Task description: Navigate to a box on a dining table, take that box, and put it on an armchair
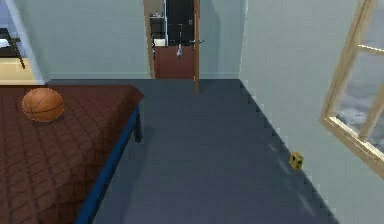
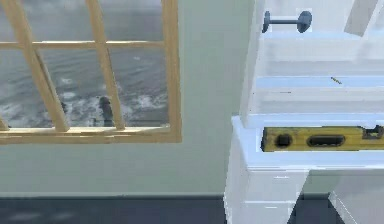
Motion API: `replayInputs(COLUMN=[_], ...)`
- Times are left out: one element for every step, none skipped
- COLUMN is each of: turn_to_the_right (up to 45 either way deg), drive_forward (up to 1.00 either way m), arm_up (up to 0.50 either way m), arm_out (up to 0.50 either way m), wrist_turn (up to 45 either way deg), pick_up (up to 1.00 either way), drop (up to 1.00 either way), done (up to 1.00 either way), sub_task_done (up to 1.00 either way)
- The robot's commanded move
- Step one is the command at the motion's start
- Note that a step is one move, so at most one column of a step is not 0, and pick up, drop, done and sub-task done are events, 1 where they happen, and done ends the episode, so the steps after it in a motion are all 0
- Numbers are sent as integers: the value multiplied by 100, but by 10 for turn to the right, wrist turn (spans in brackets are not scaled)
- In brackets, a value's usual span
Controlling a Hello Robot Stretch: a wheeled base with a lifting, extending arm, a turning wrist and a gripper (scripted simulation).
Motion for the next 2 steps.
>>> replayInputs(turn_to_the_right=[-60,0], drive_forward=[0,100], arm_up=[0,0], arm_out=[0,0], wrist_turn=[0,0], pick_up=[0,0], drop=[0,0], done=[0,0], sub_task_done=[0,0])
